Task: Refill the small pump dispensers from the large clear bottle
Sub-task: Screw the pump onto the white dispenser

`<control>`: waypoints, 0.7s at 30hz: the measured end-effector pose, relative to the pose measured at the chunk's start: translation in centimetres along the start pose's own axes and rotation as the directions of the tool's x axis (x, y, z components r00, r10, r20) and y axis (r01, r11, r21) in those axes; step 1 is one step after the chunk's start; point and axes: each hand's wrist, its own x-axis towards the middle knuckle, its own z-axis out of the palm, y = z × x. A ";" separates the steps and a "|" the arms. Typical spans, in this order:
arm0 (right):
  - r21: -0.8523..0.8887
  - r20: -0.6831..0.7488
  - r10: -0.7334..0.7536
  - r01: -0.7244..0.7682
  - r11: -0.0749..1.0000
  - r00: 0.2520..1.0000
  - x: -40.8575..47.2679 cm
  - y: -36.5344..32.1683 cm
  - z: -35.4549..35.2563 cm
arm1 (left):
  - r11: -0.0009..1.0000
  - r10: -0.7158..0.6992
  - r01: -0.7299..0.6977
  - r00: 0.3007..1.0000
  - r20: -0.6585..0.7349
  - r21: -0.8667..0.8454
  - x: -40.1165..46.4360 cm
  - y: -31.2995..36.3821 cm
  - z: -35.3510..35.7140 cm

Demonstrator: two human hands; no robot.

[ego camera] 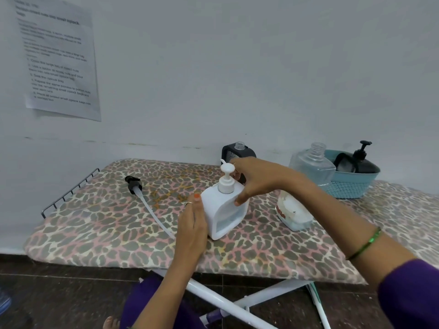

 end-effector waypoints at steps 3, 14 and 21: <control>-0.077 -0.033 -0.048 0.045 0.996 0.998 -0.7 -0.7 -1.4 | 0.997 -0.075 0.075 0.995 -0.071 0.000 0.1 -0.4 -0.1; -0.093 -0.459 0.023 -0.074 0.993 0.888 -6.8 -0.6 -9.9 | 0.886 0.056 -0.128 0.984 0.172 0.446 0.7 -0.9 1.4; -0.042 -0.699 0.151 -0.250 0.967 0.699 -9.0 3.7 -13.2 | 0.448 -0.070 -0.194 0.966 0.250 0.873 2.3 0.9 2.9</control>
